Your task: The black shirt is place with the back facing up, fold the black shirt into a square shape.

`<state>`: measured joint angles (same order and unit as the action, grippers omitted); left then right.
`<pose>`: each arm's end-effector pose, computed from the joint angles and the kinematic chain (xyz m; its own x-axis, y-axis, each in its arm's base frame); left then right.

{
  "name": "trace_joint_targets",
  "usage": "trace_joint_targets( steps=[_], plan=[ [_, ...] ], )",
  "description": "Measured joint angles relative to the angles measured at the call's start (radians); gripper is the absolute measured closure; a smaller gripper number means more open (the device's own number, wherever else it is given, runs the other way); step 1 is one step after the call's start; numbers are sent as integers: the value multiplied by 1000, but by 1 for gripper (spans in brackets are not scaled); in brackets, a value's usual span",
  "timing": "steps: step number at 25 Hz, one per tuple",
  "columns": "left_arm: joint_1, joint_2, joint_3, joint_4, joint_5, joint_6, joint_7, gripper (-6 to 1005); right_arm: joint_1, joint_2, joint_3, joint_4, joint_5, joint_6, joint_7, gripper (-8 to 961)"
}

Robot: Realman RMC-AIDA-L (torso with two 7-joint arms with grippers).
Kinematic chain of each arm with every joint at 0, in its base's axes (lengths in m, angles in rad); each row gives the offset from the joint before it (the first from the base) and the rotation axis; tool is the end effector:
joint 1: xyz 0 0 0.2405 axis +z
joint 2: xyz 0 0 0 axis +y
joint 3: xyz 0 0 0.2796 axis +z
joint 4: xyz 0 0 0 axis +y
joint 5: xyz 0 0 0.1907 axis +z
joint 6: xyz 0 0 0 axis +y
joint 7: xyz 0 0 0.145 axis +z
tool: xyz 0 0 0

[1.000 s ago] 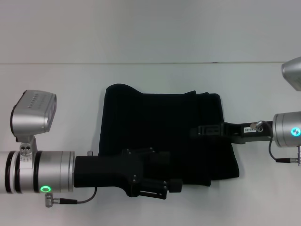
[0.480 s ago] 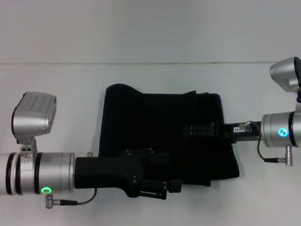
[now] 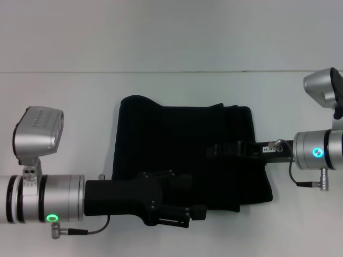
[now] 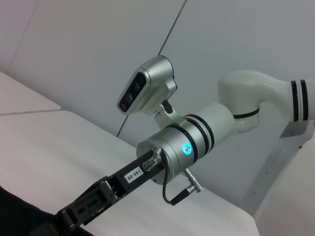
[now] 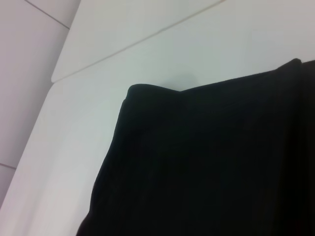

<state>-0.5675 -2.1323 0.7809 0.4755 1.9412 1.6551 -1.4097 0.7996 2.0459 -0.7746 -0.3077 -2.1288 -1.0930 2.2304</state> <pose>-0.2338 0.2919 -0.0647 0.6888 0.4767 0.5462 0.4574 -0.8703 0.1827 0.2542 0.3866 -0.0687 0.2232 -0.9035 -0.3659 -0.9686 -0.2478 0.0210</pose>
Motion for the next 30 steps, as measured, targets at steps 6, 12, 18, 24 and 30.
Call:
trace_joint_targets(
  steps=[6, 12, 18, 24, 30],
  plan=[
    [0, 0, 3, 0, 1, 0, 0, 50, -1, 3, 1, 11, 4, 12, 0, 221],
    [0, 0, 0, 0, 1, -2, -1, 50, -2, 9, 7, 8, 6, 9, 0, 336],
    [0, -1, 0, 0, 1, -2, -3, 50, -4, 10, 9, 3, 7, 11, -10, 594],
    [-3, -2, 3, -1, 1, -1, -6, 49, -8, 8, 16, 1, 14, 10, -32, 822],
    [-3, -2, 0, -2, 1, -1, -11, 49, -12, -3, 24, -9, 34, -1, -62, 900]
  ],
)
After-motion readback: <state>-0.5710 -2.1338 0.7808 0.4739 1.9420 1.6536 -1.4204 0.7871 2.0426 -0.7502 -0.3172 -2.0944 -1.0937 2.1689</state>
